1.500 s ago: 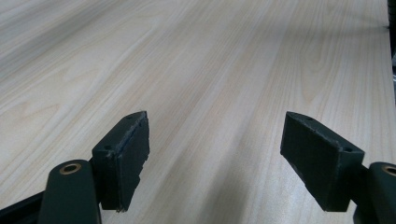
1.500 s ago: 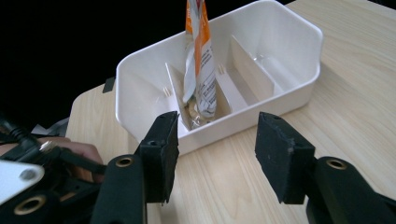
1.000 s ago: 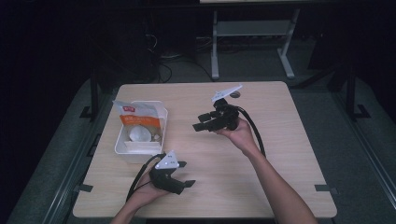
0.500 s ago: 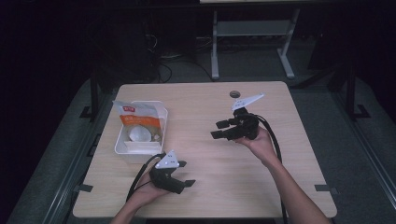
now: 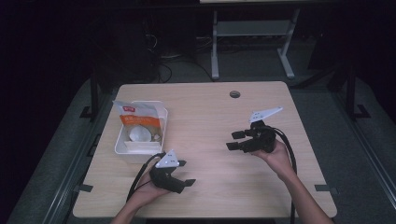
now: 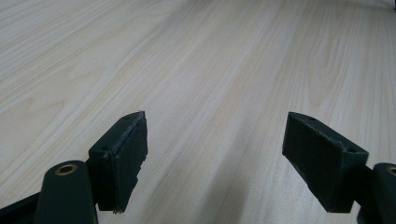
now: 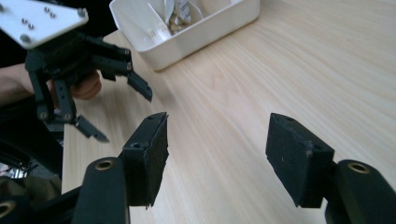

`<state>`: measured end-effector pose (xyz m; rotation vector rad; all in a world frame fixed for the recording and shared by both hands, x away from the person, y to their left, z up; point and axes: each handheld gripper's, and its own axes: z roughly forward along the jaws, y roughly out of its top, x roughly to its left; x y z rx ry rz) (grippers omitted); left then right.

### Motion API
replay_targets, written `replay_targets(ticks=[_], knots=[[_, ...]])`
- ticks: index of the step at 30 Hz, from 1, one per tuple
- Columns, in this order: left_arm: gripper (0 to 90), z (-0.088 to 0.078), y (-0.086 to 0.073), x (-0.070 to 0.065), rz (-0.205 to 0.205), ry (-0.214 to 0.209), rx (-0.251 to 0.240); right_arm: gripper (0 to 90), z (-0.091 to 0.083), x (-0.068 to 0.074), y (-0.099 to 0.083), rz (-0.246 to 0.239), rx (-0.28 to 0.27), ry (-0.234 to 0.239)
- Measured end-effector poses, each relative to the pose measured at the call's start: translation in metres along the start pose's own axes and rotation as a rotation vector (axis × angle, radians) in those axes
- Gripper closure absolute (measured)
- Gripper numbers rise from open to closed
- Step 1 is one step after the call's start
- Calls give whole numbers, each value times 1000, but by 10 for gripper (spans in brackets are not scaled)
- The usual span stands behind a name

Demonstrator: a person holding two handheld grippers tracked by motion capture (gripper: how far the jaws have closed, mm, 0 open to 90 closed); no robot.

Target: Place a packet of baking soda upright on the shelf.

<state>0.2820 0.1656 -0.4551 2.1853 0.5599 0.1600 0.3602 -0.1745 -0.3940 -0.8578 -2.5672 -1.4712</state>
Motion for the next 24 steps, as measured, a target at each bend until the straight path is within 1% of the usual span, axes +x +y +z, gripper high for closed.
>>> replay_targets(ticks=[7, 10, 13, 16, 19, 22, 24], knots=[[217, 0, 0, 0, -1, -1, -2, 371, -9, 8, -22, 1, 18, 1], [217, 0, 0, 0, 1, 1, 0, 364, -12, 11, -29, 16, 13, 13], [217, 0, 0, 0, -1, 1, 0, 359, -12, 16, -36, 5, 23, 0], [217, 0, 0, 0, -3, 0, 3, 348, -13, 19, -42, 5, 24, 1], [217, 0, 0, 0, -4, 0, 3, 329, -12, 23, -50, -2, 27, -21], [217, 1, 0, -1, -4, -3, 2, 317, -12, 25, -61, 11, 10, -27], [217, 1, 0, -1, -1, -4, 4, 304, -11, 27, -70, 30, 5, -28]])
